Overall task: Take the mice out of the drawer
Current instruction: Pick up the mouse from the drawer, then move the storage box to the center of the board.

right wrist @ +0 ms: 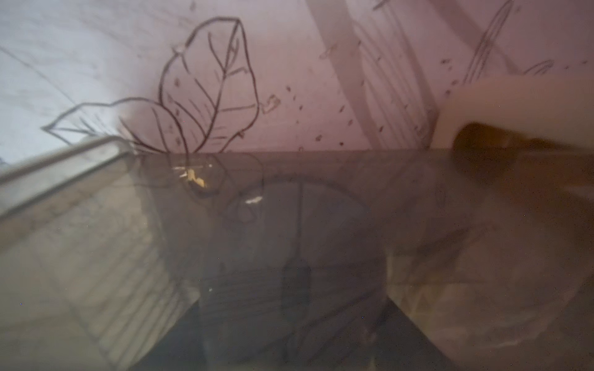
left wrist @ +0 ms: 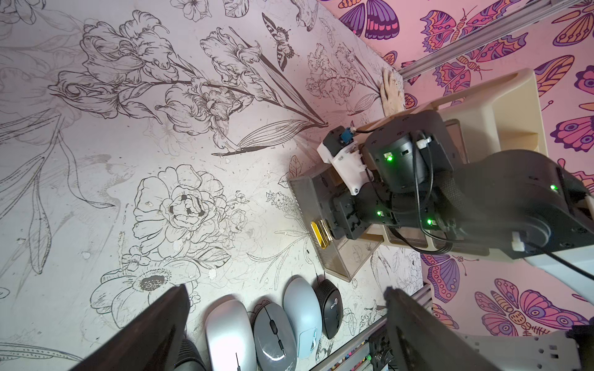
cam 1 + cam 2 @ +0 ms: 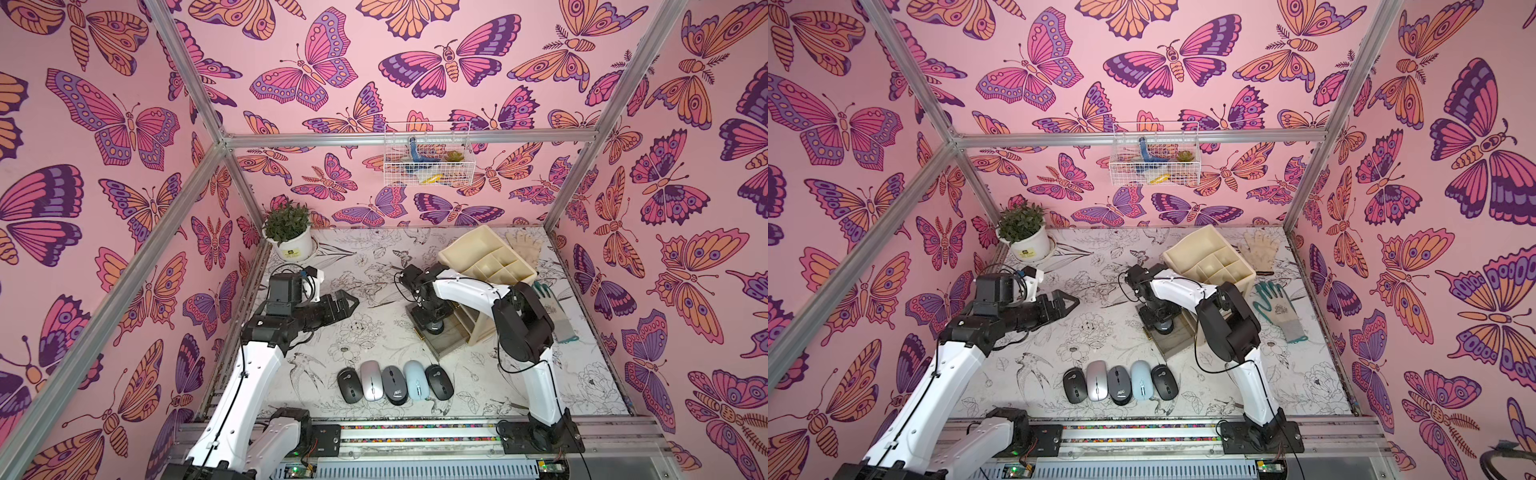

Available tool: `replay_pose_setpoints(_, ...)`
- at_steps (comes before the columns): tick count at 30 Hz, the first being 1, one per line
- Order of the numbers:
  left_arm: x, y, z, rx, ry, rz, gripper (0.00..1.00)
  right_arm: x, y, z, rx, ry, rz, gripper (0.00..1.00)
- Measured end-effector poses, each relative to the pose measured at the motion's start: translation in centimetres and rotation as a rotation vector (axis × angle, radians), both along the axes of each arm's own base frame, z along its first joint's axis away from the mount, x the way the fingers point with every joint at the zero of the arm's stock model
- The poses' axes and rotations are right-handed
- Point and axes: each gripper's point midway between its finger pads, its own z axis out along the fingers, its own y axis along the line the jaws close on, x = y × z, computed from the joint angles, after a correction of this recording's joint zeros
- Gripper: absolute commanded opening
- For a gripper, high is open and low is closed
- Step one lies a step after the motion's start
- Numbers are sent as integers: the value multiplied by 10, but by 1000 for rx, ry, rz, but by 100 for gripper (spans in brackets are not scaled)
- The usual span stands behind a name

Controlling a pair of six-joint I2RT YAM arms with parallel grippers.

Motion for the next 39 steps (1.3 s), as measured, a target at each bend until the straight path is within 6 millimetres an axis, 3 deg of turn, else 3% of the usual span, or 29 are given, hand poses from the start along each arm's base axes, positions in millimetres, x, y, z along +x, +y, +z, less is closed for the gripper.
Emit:
replay_pose_setpoints(6, 0, 0, -1, 0, 2, 0, 100, 0, 1, 0, 6, -4, 3, 47)
replay_pose_setpoints(13, 1, 0, -3, 1, 13, 0, 100, 2, 11, 14, 23, -22, 53, 45)
replay_pose_setpoints(16, 2, 0, -4, 1, 15, 0, 100, 10, 32, 44, 47, -81, 103, 45)
replay_pose_setpoints(20, 2, 0, -5, 2, 21, 0, 100, 30, 68, 107, 122, -243, 158, 45)
replay_pose_setpoints(22, 2, 0, -6, 2, 24, 0, 100, 34, 74, 138, 147, -308, 170, 45)
replay_pose_setpoints(25, 3, 0, -8, 2, 32, -1, 100, 40, 68, 181, 156, -402, 159, 46)
replay_pose_setpoints(29, 4, -1, -12, 4, 45, -2, 100, 43, 35, 228, 154, -493, 106, 48)
replay_pose_setpoints(32, 3, -6, -14, 12, 52, -15, 100, 51, -9, 262, 167, -565, 16, 48)
replay_pose_setpoints(34, 1, -12, -18, 25, 61, -34, 100, 55, -57, 281, 158, -612, -73, 49)
replay_pose_setpoints(39, -2, -27, -33, 63, 102, -84, 100, 52, -165, 304, 150, -725, -295, 55)
